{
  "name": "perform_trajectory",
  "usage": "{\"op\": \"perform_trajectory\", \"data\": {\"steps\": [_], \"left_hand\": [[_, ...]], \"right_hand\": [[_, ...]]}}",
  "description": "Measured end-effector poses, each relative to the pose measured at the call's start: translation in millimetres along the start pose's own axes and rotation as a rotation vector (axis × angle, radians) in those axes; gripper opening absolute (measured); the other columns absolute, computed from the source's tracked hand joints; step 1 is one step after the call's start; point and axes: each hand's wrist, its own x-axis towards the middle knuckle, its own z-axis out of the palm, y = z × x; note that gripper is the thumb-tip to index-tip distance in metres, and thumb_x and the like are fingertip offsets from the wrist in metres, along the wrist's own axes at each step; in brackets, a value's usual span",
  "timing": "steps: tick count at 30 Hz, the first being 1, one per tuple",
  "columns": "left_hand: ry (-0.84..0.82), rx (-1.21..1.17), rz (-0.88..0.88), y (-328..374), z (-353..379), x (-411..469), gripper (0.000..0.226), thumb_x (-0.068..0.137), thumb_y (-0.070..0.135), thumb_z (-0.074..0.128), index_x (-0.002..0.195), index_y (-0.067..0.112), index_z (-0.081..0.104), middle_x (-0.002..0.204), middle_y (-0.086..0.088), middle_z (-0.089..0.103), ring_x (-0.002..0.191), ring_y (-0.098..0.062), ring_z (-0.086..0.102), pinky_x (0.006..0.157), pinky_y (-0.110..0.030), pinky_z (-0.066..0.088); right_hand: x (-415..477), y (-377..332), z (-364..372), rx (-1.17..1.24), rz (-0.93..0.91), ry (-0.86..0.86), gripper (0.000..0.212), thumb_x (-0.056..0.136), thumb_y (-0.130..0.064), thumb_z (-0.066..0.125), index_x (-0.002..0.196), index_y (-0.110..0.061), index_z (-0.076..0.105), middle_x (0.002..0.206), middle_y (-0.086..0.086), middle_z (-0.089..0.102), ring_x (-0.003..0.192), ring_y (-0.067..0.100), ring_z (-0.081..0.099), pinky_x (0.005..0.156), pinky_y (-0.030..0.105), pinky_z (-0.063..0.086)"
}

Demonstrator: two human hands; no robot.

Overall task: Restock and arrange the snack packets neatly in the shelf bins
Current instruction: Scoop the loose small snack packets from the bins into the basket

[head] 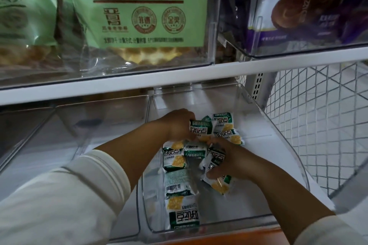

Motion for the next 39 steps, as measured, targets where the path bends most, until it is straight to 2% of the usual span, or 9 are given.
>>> {"op": "perform_trajectory", "data": {"steps": [8,12,14,20,23,27,32,36,39], "left_hand": [[0.303,-0.381,-0.021,25.0,-21.2,-74.0,0.038,0.084,0.038,0.075,0.109,0.02,0.052,0.096,0.001,0.061,0.066,-0.004,0.053,0.048,-0.013,0.039],[0.387,-0.871,-0.036,31.0,-25.9,-146.6,0.03,0.081,0.021,0.08,0.103,0.014,0.06,0.091,-0.003,0.072,0.077,-0.015,0.072,0.075,-0.033,0.061],[0.404,-0.978,-0.033,29.8,-24.5,-194.5,0.031,0.081,0.018,0.079,0.105,0.013,0.061,0.094,-0.004,0.074,0.082,-0.013,0.074,0.074,-0.033,0.062],[0.261,-1.248,-0.198,1.0,46.8,-323.8,0.039,0.08,0.018,0.076,0.117,0.013,0.062,0.103,-0.01,0.075,0.091,-0.021,0.074,0.069,-0.026,0.059],[0.135,-1.392,-0.437,-16.6,125.8,-358.1,0.046,0.074,0.007,0.083,0.114,0.011,0.062,0.104,-0.013,0.074,0.084,-0.017,0.073,0.066,-0.026,0.059],[-0.07,-1.34,-0.672,-29.6,199.2,-374.4,0.042,0.079,0.012,0.081,0.107,0.021,0.052,0.105,-0.006,0.07,0.088,-0.02,0.069,0.074,-0.033,0.058],[-0.453,-1.093,-0.672,-53.6,250.3,-393.5,0.03,0.07,0.028,0.086,0.089,0.021,0.065,0.09,-0.009,0.067,0.079,-0.024,0.063,0.076,-0.04,0.052],[-0.39,-1.071,-0.683,-58.3,279.3,-402.0,0.067,0.088,0.026,0.075,0.144,0.024,0.038,0.122,-0.004,0.061,0.088,-0.015,0.063,0.057,-0.022,0.055],[-0.334,-0.924,-0.66,-65.0,292.4,-402.4,0.072,0.091,0.033,0.07,0.152,0.019,0.033,0.144,-0.011,0.05,0.1,-0.016,0.061,0.069,-0.024,0.055]], "right_hand": [[-37.2,-20.3,-5.5,0.254,-0.077,0.294,0.069,0.067,-0.024,0.087,0.124,-0.027,0.05,0.111,-0.009,0.063,0.093,0.004,0.06,0.068,0.019,0.049],[-87.7,-49.5,7.5,0.43,-0.176,0.368,0.069,0.068,-0.021,0.086,0.127,-0.031,0.051,0.103,-0.016,0.066,0.08,-0.007,0.063,0.063,0.013,0.049],[-117.9,-65.1,17.8,0.451,-0.213,0.41,0.069,0.069,-0.021,0.086,0.126,-0.036,0.05,0.103,-0.02,0.064,0.077,-0.012,0.061,0.06,0.01,0.047],[-193.0,-66.4,86.9,0.517,-0.133,0.29,0.057,0.064,-0.051,0.08,0.113,-0.048,0.049,0.108,-0.023,0.06,0.098,-0.002,0.062,0.081,0.02,0.048],[-207.9,-42.9,149.8,0.383,0.025,0.151,0.053,0.075,-0.032,0.081,0.116,-0.039,0.048,0.096,-0.027,0.057,0.088,-0.009,0.057,0.068,0.01,0.045],[-215.0,1.6,230.4,0.342,0.255,-0.035,0.07,0.079,-0.031,0.078,0.139,-0.027,0.042,0.127,-0.01,0.053,0.108,0.012,0.054,0.086,0.027,0.048],[-229.3,36.7,297.6,0.148,0.262,-0.194,0.102,0.066,-0.055,0.081,0.149,-0.025,0.03,0.15,-0.004,0.035,0.135,0.019,0.038,0.1,0.029,0.038],[-228.1,49.6,310.6,0.005,0.25,-0.09,0.102,0.069,-0.05,0.081,0.151,-0.035,0.022,0.154,-0.001,0.034,0.138,0.021,0.037,0.107,0.043,0.039],[-229.9,48.8,312.7,-0.151,0.241,-0.076,0.103,0.071,-0.051,0.079,0.151,-0.039,0.016,0.154,0.005,0.032,0.135,0.024,0.04,0.107,0.044,0.039]]}}
